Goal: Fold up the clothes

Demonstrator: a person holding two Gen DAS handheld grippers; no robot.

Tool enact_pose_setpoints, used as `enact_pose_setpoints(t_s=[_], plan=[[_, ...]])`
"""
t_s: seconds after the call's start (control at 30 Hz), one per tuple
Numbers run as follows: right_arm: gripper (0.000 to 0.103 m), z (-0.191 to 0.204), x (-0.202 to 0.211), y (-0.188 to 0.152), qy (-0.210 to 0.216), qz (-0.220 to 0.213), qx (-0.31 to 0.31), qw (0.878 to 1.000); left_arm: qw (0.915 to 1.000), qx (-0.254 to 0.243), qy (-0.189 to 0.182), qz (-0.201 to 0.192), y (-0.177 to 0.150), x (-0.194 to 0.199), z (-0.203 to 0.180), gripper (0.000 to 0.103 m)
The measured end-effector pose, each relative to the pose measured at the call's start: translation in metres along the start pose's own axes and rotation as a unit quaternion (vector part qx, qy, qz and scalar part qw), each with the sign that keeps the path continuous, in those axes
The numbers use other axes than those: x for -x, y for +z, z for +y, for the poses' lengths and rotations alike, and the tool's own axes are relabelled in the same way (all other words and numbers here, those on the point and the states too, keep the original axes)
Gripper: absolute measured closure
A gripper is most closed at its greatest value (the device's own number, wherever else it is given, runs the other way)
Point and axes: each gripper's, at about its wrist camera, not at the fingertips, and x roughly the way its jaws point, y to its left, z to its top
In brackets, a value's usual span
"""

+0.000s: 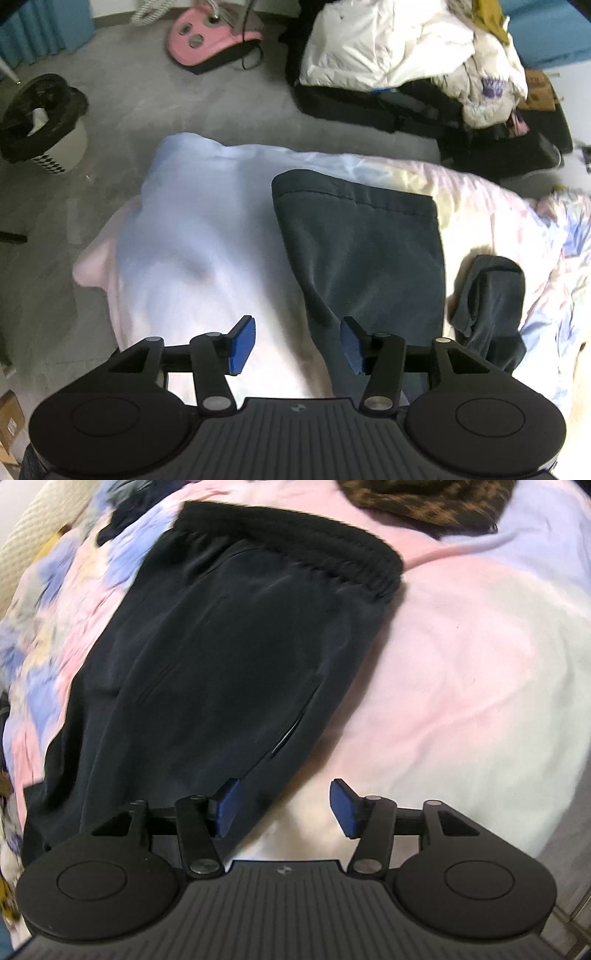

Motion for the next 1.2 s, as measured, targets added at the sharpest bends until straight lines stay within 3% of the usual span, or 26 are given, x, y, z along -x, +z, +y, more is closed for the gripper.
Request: enact_pose_setpoints(t_s=[0.23,0.33,0.4,0.47,0.57,0.77,0.9,1.07,1.2], plan=[[0.051,-0.032,-0.036,0.041,0.023,-0.008,-0.053,0.998,0.9995,0.006,0.006,-0.030,-0.044,0.033,-0.017,0.049],[0.065,-0.035,-0.050,0.051,0.037,-0.012,-0.065,0.997,0.9992,-0.001,0.018,-0.035,-0.059,0.040,-0.025,0.049],[0.086,-0.034,-0.053,0.058,0.037,-0.014,-0.063,0.997,0.9990,0.000,0.024,-0.037,-0.067,0.044,-0.029,0.049],[0.094,-0.029,-0.049,0.064,0.026,-0.017,-0.049,0.998,0.9989,0.004,0.026,-0.040,-0.073,0.046,-0.033,0.049],[0.096,-0.023,-0.033,0.072,0.027,-0.032,-0.031,0.999,0.9987,0.015,0.024,-0.042,-0.078,0.045,-0.039,0.049],[0.097,-0.040,0.008,0.091,0.053,-0.069,-0.059,0.994,0.9986,0.023,0.018,-0.044,-0.079,0.036,-0.048,0.049],[0.097,-0.063,0.026,0.099,0.036,-0.083,-0.052,0.995,0.9988,0.021,0.021,-0.038,-0.082,0.032,-0.050,0.049],[0.097,-0.103,0.001,0.095,-0.014,-0.060,-0.060,0.996,0.9989,0.018,0.026,-0.036,-0.081,0.033,-0.045,0.049],[0.093,-0.108,-0.011,0.096,-0.015,-0.054,-0.046,0.997,0.9987,0.012,0.030,-0.040,-0.078,0.038,-0.044,0.049]])
